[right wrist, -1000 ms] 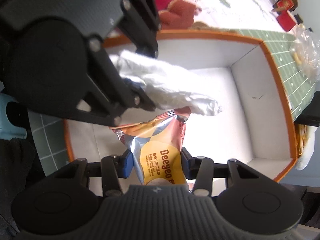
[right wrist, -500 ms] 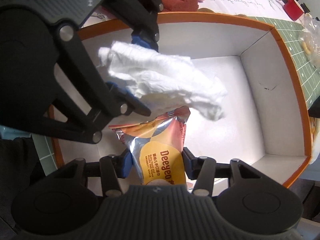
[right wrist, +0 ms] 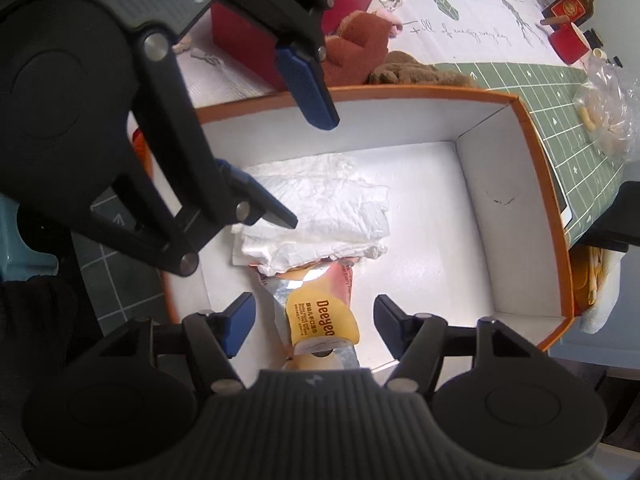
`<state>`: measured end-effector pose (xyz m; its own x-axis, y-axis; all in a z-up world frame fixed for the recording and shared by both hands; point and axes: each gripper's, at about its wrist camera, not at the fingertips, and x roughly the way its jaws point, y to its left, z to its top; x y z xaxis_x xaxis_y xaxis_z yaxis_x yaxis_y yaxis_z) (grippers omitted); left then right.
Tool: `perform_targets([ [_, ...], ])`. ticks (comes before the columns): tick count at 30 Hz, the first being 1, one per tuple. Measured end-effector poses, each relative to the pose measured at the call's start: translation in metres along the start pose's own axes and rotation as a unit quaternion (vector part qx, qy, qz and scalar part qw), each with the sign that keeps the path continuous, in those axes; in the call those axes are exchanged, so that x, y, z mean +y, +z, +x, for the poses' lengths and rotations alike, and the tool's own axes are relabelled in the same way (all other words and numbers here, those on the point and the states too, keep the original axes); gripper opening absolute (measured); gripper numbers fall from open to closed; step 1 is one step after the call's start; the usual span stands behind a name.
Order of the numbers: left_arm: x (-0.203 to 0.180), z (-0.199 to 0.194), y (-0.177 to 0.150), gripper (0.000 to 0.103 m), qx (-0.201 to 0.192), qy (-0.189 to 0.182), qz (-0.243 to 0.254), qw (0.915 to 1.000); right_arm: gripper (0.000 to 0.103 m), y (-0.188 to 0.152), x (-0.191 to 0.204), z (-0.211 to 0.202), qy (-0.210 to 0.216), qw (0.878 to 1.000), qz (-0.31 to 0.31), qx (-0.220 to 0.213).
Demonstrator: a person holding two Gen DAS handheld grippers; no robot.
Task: Organize soft objects
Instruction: 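Lower both items into the orange box and open both tools, then withdraw both tools from the orange box back over the table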
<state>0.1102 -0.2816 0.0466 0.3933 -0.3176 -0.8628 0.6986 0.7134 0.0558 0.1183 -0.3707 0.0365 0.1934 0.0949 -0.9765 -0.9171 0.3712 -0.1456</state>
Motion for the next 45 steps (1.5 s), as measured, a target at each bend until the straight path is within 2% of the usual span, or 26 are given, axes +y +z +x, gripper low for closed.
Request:
perform_targets([
  [17, 0.038, -0.073, -0.039, 0.065, -0.029, 0.028, -0.013, 0.9991, 0.066, 0.052, 0.050, -0.054, -0.032, 0.998, -0.055, 0.015],
  [31, 0.098, -0.108, -0.113, 0.065, -0.015, 0.050, -0.050, 0.9974, 0.067, 0.109, 0.096, -0.060, -0.026, 0.993, -0.116, 0.015],
  [38, 0.124, -0.111, -0.156, 0.066, 0.001, 0.056, -0.077, 0.9954, 0.067, 0.129, 0.120, -0.053, -0.011, 0.990, -0.141, -0.008],
  [45, 0.133, -0.109, -0.203, 0.072, -0.002, 0.018, -0.089, 0.9959, 0.068, 0.135, 0.143, -0.031, -0.009, 0.988, -0.143, -0.051],
])
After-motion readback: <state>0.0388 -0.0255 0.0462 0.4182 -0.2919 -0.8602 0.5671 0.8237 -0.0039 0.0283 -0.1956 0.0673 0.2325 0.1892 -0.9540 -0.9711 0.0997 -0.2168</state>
